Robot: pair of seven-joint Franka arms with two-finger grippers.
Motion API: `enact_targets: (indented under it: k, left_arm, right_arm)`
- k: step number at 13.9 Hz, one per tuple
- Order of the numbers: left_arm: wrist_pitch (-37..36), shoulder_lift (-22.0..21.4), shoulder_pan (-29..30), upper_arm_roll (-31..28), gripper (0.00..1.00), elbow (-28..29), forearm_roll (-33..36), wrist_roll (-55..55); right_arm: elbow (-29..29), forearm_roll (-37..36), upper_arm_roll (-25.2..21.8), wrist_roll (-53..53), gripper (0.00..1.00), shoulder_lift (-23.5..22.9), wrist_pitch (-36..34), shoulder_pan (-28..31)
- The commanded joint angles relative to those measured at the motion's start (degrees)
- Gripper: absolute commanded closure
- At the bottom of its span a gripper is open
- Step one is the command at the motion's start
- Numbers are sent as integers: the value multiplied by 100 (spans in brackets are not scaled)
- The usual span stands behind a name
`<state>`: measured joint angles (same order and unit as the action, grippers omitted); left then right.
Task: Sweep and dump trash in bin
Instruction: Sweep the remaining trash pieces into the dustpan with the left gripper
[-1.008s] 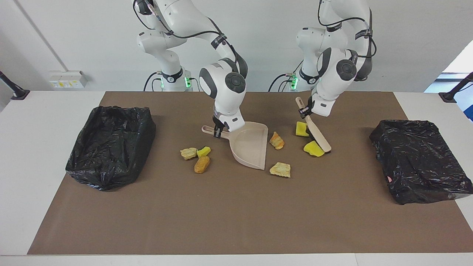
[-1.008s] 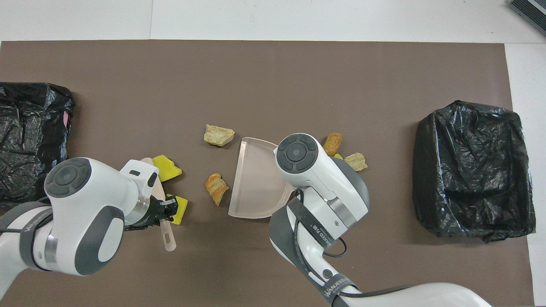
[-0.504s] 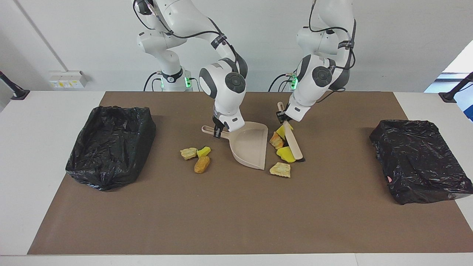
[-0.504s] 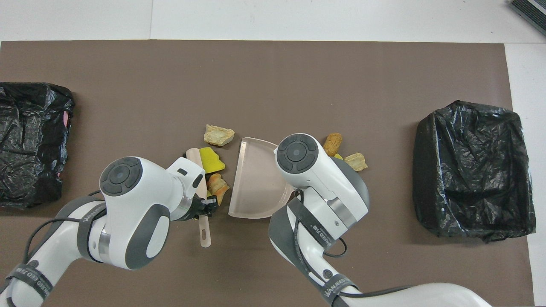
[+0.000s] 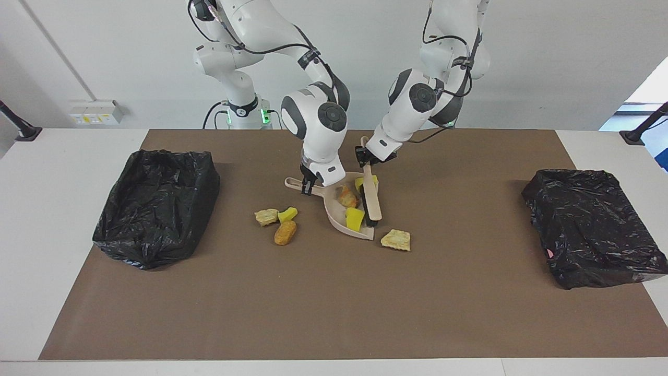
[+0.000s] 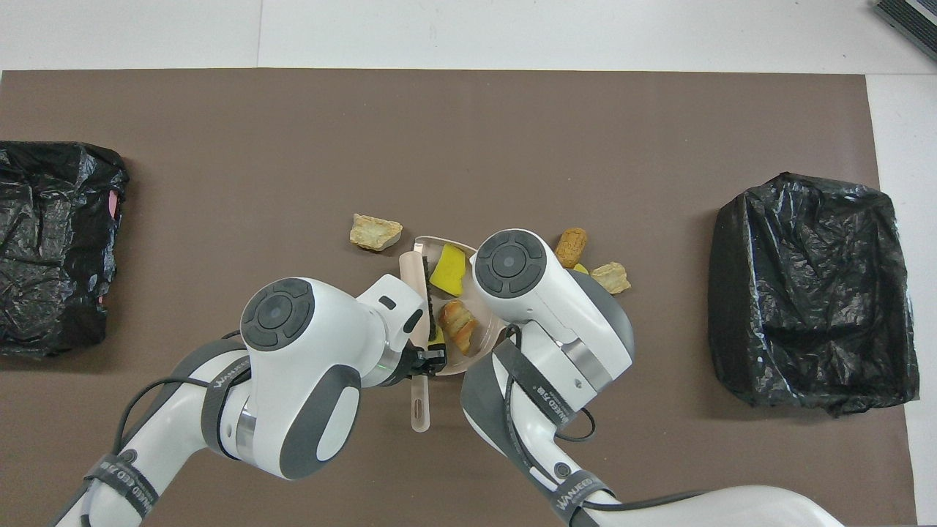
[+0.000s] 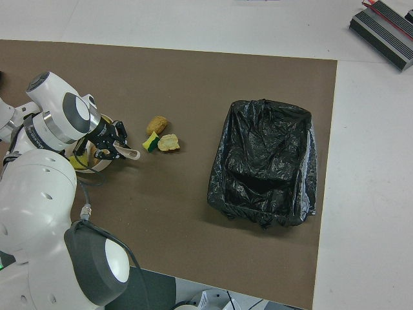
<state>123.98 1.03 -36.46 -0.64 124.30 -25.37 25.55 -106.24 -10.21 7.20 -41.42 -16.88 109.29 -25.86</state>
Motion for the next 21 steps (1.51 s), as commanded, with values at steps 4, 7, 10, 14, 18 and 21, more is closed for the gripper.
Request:
enact_targets:
  k: [4, 7, 10, 14, 18, 21]
  left_arm:
    - [-725, 511, 507, -156, 100, -1292, 363, 117]
    - [-761, 626, 919, -164, 100, -1356, 1112, -40]
    - [-664, 1038, 1420, -164, 100, -1338, 1306, -1022]
    - [-761, 952, 1554, -103, 100, -1032, 1298, -1623]
    - [-972, 811, 905, -76, 100, -943, 1202, -1650]
    - [-1095, 697, 491, -76, 100, -864, 1017, -1658]
  right_arm:
    - [-231, -104, 27, -138, 100, 132, 119, 82]
    - [-231, -104, 27, -138, 100, 132, 128, 82]
    - [-231, -104, 36, 395, 100, 149, 32, 73]
    - [-213, -25, 45, 1074, 100, 185, -224, 11]
    - [-213, -25, 71, 1872, 100, 229, -346, -67]
    - [-222, -25, 62, 2103, 100, 255, -356, -121]
